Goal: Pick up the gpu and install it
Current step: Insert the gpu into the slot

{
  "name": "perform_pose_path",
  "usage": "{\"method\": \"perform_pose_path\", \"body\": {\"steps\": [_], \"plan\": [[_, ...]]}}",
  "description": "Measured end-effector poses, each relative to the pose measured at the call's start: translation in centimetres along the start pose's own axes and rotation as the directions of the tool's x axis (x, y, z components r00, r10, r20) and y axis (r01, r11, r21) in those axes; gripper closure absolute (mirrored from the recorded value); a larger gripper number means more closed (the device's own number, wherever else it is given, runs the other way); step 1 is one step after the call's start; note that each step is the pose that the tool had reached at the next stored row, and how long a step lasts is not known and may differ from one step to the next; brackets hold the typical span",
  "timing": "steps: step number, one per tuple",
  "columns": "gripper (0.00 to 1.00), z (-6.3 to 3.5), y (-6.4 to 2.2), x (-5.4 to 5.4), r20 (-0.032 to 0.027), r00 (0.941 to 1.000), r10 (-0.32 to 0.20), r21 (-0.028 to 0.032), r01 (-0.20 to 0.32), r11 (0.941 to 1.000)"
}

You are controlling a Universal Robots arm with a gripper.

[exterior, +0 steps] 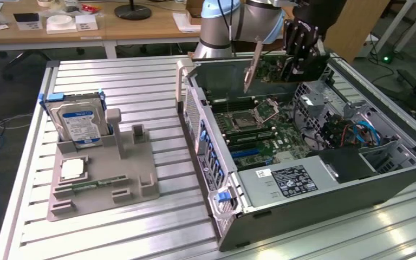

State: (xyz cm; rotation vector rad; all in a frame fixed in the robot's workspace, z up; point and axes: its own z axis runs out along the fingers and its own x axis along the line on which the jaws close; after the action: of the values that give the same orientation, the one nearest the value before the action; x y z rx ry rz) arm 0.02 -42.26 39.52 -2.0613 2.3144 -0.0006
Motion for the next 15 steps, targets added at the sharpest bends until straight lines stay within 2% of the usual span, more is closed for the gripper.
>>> {"method": "perform_pose_path", "body": {"steps": [8, 15], "plan": [[0.71, 0.62, 0.08, 0.11, 0.0009, 0.9999, -0.012, -0.0004, 0.012, 0.9999], [0.71, 0.78, 0.07, 0.19, 0.0012, 0.9997, -0.023, -0.0005, 0.023, 0.9997]]}}
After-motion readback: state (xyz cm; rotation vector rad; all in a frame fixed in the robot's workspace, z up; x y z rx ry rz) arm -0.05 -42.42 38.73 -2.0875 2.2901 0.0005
